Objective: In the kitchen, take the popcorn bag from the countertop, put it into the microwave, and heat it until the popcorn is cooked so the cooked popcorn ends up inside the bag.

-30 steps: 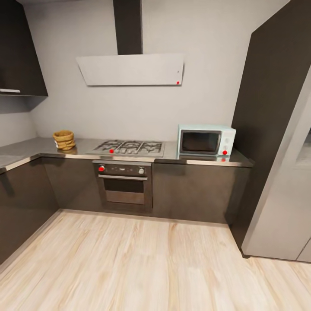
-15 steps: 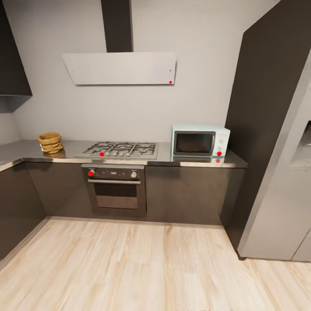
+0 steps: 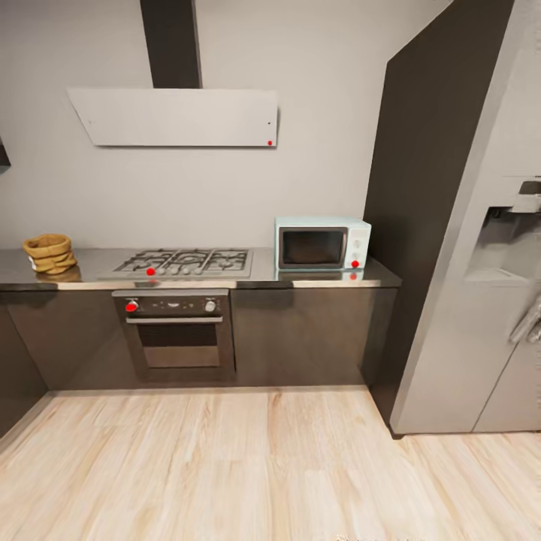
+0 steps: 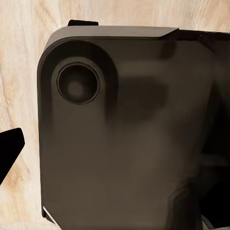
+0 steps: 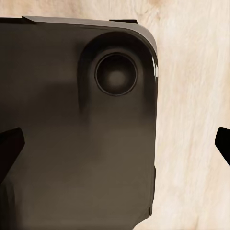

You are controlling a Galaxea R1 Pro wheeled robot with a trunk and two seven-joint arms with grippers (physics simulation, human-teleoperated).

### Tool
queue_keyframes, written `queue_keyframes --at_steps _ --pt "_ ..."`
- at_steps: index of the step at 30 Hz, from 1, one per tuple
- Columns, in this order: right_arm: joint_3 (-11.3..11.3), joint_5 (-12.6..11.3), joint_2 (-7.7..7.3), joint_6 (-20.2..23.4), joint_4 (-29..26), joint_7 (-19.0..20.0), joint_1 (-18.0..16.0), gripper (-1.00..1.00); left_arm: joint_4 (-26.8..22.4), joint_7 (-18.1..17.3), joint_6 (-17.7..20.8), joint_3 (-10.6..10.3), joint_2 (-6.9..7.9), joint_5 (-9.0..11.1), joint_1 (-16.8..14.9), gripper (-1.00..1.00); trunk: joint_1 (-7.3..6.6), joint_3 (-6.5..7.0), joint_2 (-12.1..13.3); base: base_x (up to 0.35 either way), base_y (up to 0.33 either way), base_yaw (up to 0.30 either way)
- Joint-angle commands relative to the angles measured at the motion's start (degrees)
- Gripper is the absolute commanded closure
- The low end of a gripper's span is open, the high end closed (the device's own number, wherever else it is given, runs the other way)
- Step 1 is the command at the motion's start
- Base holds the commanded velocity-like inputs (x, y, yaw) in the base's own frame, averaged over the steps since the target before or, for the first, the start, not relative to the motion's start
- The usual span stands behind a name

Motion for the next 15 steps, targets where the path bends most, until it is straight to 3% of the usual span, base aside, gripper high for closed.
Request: queue_keyframes --at_steps 1,6,15 --pt "0.03 -0.06 0.0 -0.24 0.05 -0.01 -0.02 -1.0 -0.01 0.05 -0.03 0.09 -0.01 0.31 -0.01 -1.0 0.0 -0.04 -0.02 0.0 0.0 -0.158" --pt "-0.01 -0.06 0.0 -0.24 0.05 -0.01 -0.02 -1.0 0.0 0.05 -0.03 0.09 -0.01 0.31 -0.01 -1.0 0.0 -0.04 -0.02 0.0 0.0 -0.153" --pt "0.06 0.43 0.0 -0.25 0.05 -0.01 -0.02 -1.0 0.05 0.05 -0.03 0.09 -0.01 0.4 -0.01 -1.0 0.0 -0.04 -0.02 0.0 0.0 -0.012"
